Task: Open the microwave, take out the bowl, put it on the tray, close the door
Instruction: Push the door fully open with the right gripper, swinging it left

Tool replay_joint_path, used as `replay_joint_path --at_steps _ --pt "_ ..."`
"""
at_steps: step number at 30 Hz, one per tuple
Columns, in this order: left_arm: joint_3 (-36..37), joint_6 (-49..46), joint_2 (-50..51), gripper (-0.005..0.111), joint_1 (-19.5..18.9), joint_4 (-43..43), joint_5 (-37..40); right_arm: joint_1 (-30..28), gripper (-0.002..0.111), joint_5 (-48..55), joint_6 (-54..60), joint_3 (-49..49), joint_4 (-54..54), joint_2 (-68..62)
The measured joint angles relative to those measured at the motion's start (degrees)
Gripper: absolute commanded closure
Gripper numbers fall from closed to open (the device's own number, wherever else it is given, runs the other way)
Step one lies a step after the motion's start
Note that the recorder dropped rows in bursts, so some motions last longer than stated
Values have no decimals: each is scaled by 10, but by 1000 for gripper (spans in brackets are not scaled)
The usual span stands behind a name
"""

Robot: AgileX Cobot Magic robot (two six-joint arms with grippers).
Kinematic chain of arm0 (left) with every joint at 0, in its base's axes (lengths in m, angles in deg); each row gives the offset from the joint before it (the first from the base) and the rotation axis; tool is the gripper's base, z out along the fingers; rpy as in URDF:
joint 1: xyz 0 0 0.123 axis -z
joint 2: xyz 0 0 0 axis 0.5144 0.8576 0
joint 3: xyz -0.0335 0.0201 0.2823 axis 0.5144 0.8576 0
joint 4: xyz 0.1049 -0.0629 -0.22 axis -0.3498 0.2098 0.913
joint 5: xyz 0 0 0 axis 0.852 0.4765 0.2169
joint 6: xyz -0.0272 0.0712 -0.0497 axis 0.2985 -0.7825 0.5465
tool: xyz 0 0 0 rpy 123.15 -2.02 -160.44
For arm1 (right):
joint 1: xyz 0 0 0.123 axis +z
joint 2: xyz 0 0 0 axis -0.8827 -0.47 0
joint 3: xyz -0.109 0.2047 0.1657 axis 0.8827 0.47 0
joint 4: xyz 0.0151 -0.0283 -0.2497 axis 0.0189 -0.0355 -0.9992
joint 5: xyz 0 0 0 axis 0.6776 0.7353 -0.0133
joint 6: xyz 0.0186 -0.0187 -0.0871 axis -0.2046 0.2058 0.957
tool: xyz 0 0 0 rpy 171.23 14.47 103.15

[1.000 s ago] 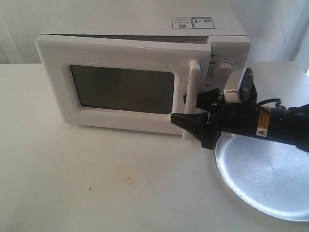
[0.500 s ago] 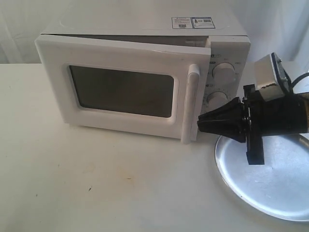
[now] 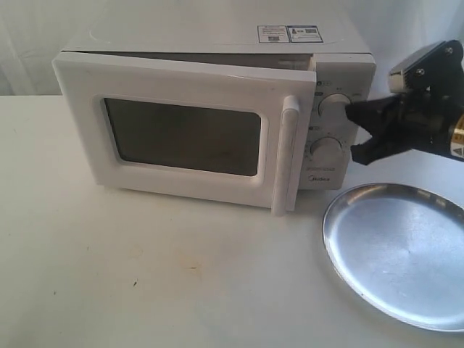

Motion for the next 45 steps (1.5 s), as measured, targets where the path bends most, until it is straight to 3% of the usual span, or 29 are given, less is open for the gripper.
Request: replay_joint_path --at_steps 4,10,12,13,15,18,21,25,29,33,37,40,45 --pt "0 0 0 107 0 0 0 30 108 -89 36 -6 30 1" --pt "0 0 0 107 0 0 0 70 108 -9 41 -6 18 1" --pt "0 0 0 107 0 0 0 69 108 -7 33 -6 -72 1" --pt "0 0 0 107 0 0 0 68 108 -17 34 -6 -166 1" --pt "0 0 0 107 0 0 0 68 108 -76 39 -5 -289 4" --pt "0 0 0 107 0 0 0 82 108 -154 29 -4 -383 11" --pt "0 0 0 107 0 0 0 87 108 -100 20 0 -353 8" --pt "0 0 0 107 0 0 0 86 108 33 50 -4 -136 -35" --pt "0 0 0 107 0 0 0 108 108 67 71 -14 -54 -82" --pt "0 0 0 107 0 0 0 147 108 163 81 -26 -84 -111" --pt "0 0 0 107 0 0 0 170 108 185 84 -26 -213 -110" --pt "0 0 0 107 0 0 0 173 108 116 35 -23 -379 -80" --pt "0 0 0 107 0 0 0 202 108 -130 -156 2 -397 55"
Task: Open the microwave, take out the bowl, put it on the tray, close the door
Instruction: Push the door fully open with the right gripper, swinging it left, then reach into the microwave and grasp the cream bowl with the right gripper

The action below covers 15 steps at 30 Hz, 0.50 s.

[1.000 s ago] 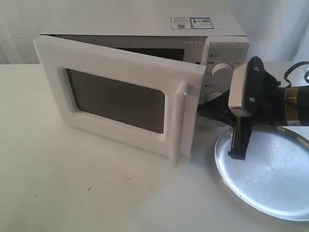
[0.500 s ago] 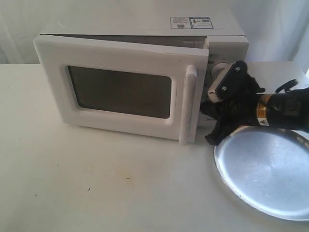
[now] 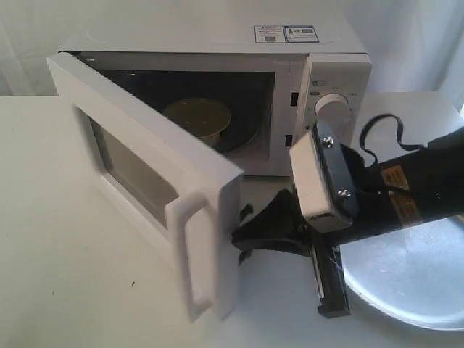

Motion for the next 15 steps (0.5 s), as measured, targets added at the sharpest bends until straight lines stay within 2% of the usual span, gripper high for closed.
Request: replay_joint_path --at_steps 4,6,7,10,13,15 --pt "0 0 0 107 0 0 0 14 108 27 -25 -9 1 65" --pt "0 0 0 107 0 0 0 14 108 23 27 -9 8 56" --pt "0 0 0 107 0 0 0 14 108 8 87 -9 22 38" --pt "0 0 0 107 0 0 0 15 108 -62 143 -14 45 -18" --pt "0 0 0 107 0 0 0 15 108 -26 155 -37 256 -70" --pt "0 0 0 107 0 0 0 17 108 -51 165 -42 304 -87"
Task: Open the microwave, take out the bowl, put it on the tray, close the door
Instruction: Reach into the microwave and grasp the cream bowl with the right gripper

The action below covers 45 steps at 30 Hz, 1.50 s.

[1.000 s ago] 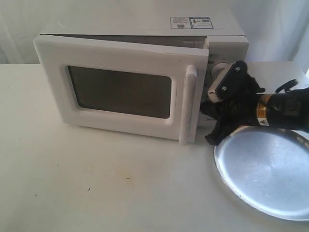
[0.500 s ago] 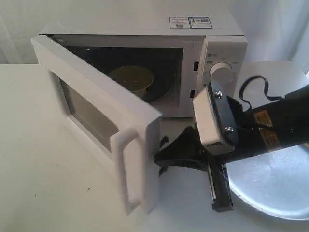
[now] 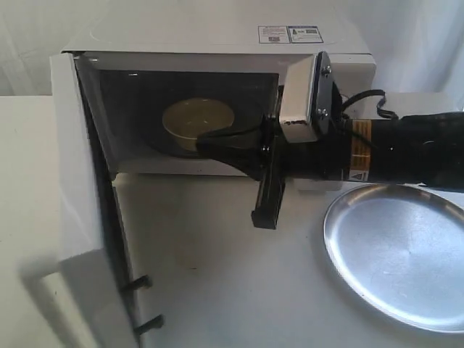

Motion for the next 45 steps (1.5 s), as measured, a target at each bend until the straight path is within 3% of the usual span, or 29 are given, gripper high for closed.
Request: replay_joint_path --at_steps 6,13,17,22,26,29,33,40,45 --pt "0 0 0 107 0 0 0 20 108 -46 20 -23 7 0" --pt "0 0 0 107 0 0 1 27 105 147 58 -48 88 -26" --pt "0 0 0 107 0 0 0 46 92 174 163 -69 136 -84" --pt "0 0 0 107 0 0 0 74 73 185 282 -141 279 -179" --pt "0 0 0 107 0 0 0 77 45 201 324 -217 359 -250" --pt "0 0 0 107 0 0 0 79 33 234 331 -271 395 -293" --pt "0 0 0 107 0 0 0 79 39 301 327 -323 410 -338" --pt "0 0 0 107 0 0 0 82 66 350 326 -342 411 -367" --pt "0 0 0 107 0 0 0 96 64 312 326 -343 413 -368"
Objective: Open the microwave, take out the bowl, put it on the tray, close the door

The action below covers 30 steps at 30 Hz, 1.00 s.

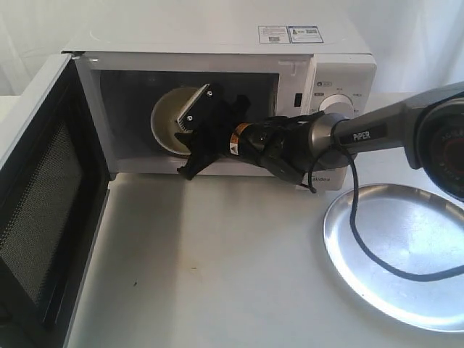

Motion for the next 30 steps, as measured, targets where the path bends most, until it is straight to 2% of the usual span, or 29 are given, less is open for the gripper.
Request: replay_joint_path --at_steps 6,10,24,26,30 --pt "0 0 0 107 0 0 0 16 52 -69 1 0 -1 26" --pt "0 0 0 107 0 0 0 34 50 -77 -9 0 2 43" --pt "0 0 0 107 0 0 0 50 50 56 82 -50 2 17" --pt "0 0 0 107 0 0 0 50 59 80 83 -65 2 -1" --pt "0 0 0 107 0 0 0 50 107 118 86 -84 -1 -31"
